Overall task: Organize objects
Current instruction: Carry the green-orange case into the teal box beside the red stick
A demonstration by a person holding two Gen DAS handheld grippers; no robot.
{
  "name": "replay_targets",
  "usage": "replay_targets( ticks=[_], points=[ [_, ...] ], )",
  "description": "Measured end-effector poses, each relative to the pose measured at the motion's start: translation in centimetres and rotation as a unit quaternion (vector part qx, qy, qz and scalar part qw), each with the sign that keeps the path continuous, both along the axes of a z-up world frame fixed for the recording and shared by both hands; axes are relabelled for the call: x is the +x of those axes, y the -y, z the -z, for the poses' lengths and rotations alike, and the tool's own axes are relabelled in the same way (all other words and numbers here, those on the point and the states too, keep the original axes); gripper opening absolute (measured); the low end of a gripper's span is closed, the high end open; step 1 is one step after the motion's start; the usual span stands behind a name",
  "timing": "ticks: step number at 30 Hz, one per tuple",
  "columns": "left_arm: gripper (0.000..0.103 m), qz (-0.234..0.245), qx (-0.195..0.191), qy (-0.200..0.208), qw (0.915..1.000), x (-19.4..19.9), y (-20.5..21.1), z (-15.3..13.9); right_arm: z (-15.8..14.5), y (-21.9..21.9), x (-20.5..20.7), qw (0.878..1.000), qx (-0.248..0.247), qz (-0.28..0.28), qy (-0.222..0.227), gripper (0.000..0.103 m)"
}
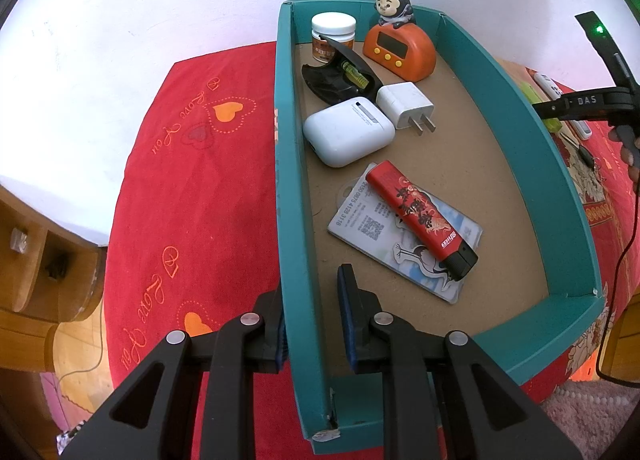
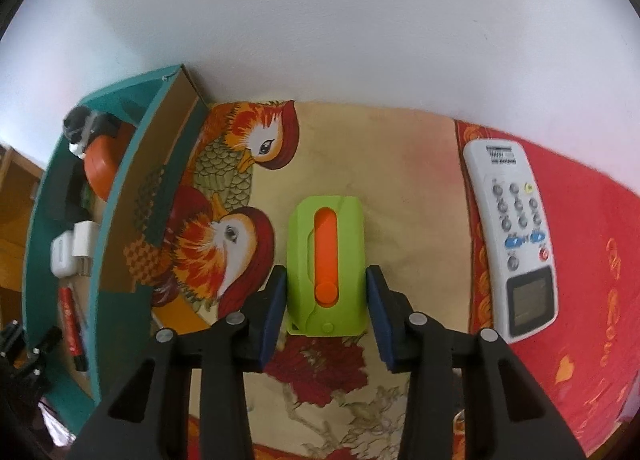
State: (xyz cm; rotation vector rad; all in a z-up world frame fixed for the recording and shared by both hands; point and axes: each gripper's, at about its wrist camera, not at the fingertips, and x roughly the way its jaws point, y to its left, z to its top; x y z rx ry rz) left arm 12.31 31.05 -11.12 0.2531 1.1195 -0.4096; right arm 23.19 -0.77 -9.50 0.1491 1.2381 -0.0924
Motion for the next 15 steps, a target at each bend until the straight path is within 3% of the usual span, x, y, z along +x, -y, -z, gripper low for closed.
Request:
replay_targets(
  ticks=[7, 15],
  points=[
    [0.02, 0.0, 0.001, 0.001, 1.0, 0.0, 0.1, -0.1, -1.6, -0.5, -1.3, 1.0, 0.018, 0.001, 0.02, 0.039],
    [0.02, 0.0, 0.001, 0.001, 1.0, 0.0, 0.2, -0.1, -6.6, -4.6, -2.6, 0.997, 0.028, -0.041, 0.067, 0.039]
  ],
)
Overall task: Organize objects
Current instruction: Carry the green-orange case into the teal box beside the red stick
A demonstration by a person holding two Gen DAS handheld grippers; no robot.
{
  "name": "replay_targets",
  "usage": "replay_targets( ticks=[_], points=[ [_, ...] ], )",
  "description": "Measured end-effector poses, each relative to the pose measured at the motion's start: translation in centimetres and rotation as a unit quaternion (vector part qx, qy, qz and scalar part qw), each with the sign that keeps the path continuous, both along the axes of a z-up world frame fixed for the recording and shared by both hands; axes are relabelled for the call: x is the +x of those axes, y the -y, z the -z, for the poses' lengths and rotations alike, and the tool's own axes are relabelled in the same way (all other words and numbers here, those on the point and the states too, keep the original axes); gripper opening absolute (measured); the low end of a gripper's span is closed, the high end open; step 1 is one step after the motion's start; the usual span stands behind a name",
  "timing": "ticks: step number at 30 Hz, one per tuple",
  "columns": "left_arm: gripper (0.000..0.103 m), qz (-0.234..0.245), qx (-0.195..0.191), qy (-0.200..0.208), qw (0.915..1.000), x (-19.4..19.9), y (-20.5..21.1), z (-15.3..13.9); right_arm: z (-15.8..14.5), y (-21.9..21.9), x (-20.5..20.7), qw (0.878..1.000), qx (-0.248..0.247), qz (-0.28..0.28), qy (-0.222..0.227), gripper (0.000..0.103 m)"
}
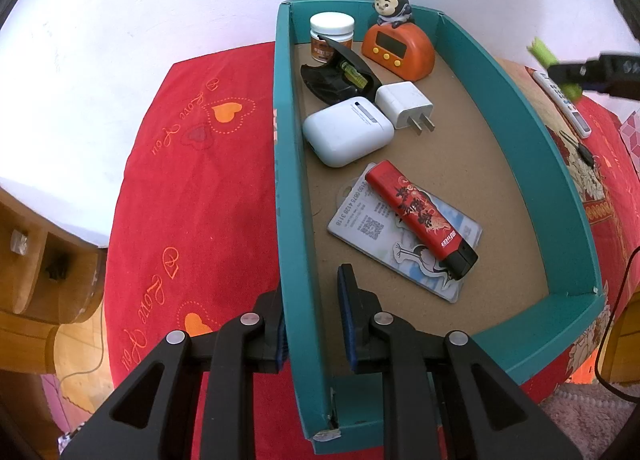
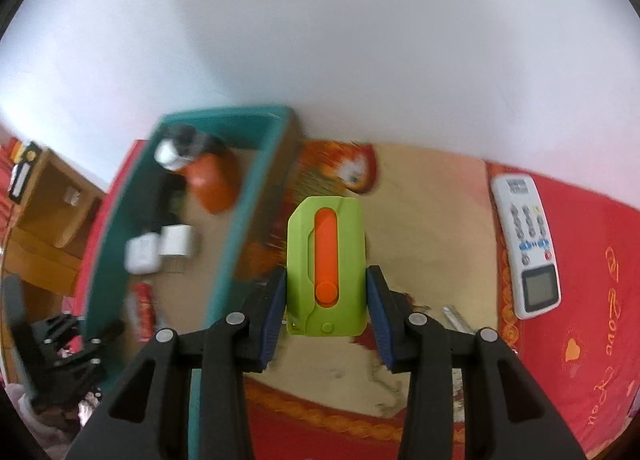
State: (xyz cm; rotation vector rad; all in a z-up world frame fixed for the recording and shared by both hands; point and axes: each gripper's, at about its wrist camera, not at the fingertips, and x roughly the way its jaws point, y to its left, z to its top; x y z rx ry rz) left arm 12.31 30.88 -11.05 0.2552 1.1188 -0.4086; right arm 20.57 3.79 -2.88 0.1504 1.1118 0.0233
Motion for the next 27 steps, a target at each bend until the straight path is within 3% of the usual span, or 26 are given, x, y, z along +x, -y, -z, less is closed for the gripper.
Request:
replay_targets(
  ticks=[8, 16, 27],
  points=[
    [0.02, 0.0, 0.001, 0.0, 1.0, -0.1, 0.2, 0.0, -1.5, -6.7, 0.0, 0.997, 0.025, -0.071, 0.006, 0.039],
    [0.02, 0.0, -0.001, 0.0, 1.0, -0.1, 0.2, 0.0, 1.1, -11.6, -0.4, 0.992, 0.026, -0.117, -0.035, 0.039],
    [0.02, 0.0, -0.001, 0.0, 1.0, -0.1, 0.2, 0.0, 4.5, -15.0, -0.5, 0.986, -0.02, -0.147, -0.08, 0.039]
  ],
)
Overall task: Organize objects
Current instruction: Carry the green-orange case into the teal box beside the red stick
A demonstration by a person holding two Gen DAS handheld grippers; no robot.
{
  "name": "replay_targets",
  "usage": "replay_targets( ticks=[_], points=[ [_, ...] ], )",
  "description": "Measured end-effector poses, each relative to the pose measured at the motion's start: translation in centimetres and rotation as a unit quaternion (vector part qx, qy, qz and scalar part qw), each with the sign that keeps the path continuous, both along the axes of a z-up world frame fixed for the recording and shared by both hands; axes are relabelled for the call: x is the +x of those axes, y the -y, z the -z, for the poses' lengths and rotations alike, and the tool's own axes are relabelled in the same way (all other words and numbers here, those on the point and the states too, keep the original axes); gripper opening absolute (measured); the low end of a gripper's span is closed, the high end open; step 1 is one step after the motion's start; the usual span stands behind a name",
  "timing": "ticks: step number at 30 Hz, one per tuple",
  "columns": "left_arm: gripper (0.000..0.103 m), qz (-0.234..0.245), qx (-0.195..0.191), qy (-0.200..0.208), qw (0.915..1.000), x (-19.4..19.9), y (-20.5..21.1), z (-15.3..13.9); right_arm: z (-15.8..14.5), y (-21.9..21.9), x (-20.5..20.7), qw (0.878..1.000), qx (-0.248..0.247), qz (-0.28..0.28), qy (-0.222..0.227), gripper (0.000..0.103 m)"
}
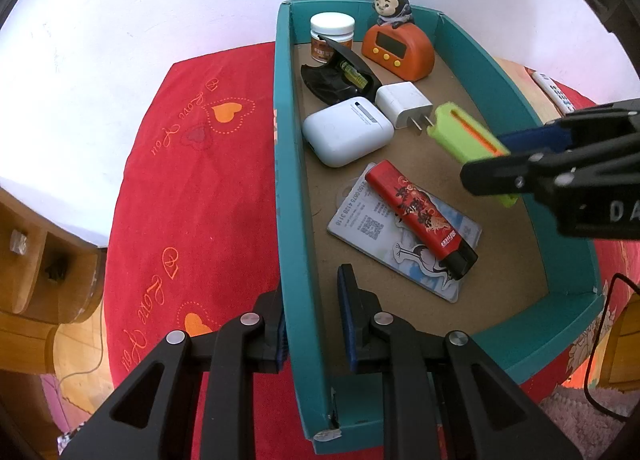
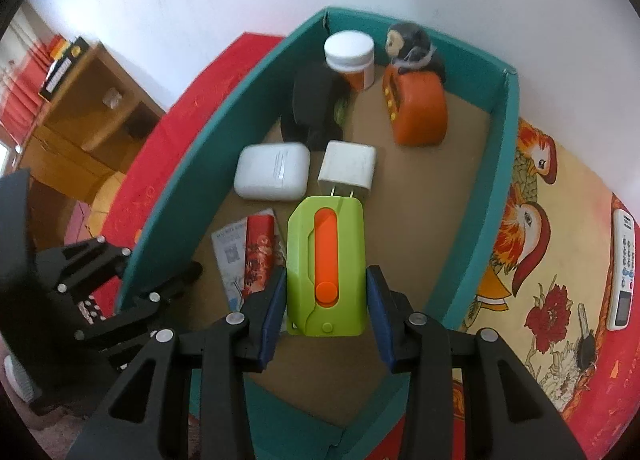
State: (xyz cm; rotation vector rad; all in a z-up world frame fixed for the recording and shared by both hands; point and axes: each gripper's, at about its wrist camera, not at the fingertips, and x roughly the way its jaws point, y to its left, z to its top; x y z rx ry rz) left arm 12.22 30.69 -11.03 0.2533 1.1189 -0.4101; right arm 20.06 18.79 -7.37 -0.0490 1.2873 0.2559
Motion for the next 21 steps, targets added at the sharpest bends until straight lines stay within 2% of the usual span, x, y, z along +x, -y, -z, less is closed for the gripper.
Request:
replay_targets(
  ticks=[12, 21],
  points=[
    [0.02, 0.0, 0.0, 0.0, 1.0, 0.0, 0.0, 0.0, 2.6, -1.8, 0.5, 0.999, -0.032, -0.017, -0.022, 0.039],
    [0.02, 0.0, -0.001, -0.001, 1.0, 0.0, 0.0, 0.0, 3.0, -2.3, 0.8, 0.998, -0.059, -0.03, -0.016, 0.039]
  ],
)
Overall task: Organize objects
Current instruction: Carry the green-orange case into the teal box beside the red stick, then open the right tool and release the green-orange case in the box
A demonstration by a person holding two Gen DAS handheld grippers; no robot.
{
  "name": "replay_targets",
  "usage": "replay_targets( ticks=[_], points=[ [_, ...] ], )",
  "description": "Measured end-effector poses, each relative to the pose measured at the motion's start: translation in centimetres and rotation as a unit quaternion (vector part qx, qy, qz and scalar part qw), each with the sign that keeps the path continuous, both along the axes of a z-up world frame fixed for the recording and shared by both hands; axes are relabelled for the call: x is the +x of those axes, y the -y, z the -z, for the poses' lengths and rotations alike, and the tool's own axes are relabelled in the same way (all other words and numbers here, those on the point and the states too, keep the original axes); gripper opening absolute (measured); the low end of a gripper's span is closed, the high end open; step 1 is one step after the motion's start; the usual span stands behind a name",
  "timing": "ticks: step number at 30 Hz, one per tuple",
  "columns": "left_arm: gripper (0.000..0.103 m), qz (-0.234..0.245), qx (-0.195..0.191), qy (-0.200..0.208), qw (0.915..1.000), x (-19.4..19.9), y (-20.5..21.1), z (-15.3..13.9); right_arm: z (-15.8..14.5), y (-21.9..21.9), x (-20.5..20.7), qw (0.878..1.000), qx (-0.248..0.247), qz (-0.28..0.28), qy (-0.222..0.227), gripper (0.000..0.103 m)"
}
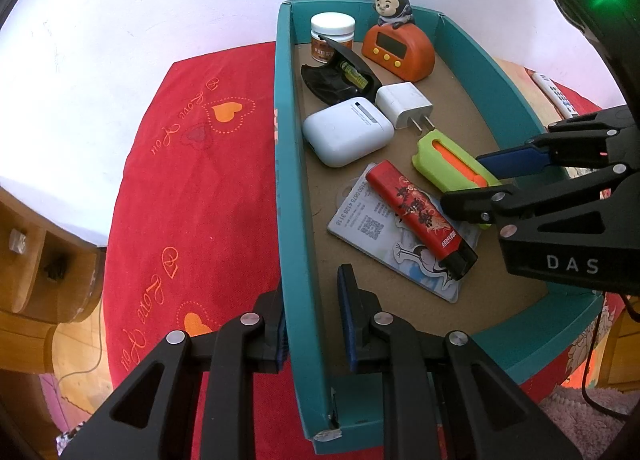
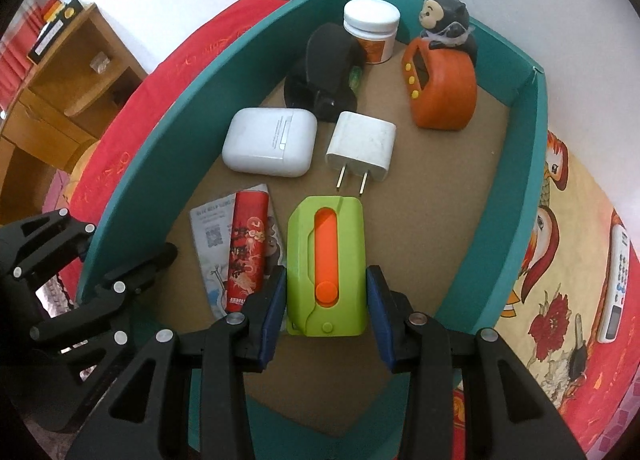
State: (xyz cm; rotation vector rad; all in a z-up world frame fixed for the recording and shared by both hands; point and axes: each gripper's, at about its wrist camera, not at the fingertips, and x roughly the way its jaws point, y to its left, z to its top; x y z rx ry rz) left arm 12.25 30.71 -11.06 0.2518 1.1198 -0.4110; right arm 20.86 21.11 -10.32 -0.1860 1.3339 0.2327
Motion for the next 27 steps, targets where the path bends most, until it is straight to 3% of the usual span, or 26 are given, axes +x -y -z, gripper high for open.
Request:
replay_targets(
  ticks=[27],
  points=[
    [0.02, 0.0, 0.0, 0.0, 1.0, 0.01, -0.05, 0.0, 0.09, -0.16, -0.24, 1.0, 0.005, 0.006, 0.005, 0.042]
  ],
)
